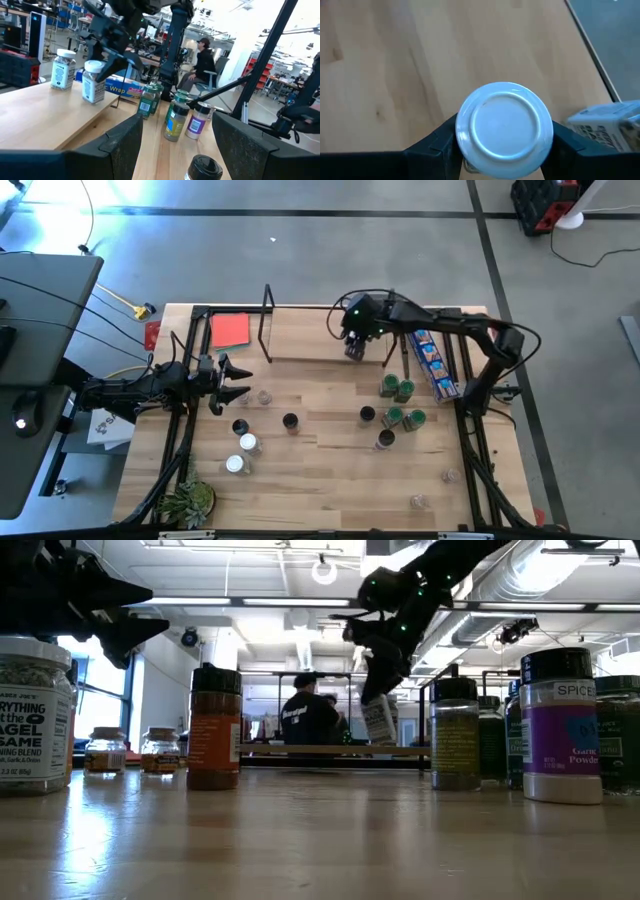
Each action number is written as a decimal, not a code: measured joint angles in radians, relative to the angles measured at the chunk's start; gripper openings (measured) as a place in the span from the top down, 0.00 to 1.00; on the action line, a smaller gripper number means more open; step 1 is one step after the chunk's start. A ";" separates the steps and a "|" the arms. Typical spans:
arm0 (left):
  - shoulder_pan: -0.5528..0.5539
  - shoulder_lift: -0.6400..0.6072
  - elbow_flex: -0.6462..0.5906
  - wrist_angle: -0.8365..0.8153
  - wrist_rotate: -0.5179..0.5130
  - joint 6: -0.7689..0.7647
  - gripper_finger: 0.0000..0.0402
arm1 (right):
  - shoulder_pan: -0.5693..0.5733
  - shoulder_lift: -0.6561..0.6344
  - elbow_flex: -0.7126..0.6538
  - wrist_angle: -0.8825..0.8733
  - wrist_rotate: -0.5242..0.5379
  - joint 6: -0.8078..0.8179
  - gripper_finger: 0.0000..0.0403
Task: Shelf spices
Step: Put the top white seasoning bottle on the shelf aligned with the other white seasoning bottle
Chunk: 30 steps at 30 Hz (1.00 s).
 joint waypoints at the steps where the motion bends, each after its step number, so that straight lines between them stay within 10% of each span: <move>1: 0.000 0.000 0.000 0.000 0.000 0.000 0.41 | -0.008 -0.001 -0.008 0.012 -0.003 0.000 0.54; 30: 0.000 0.000 0.000 0.000 -0.002 0.001 0.41 | -0.052 -0.155 -0.012 -0.032 0.017 0.172 0.38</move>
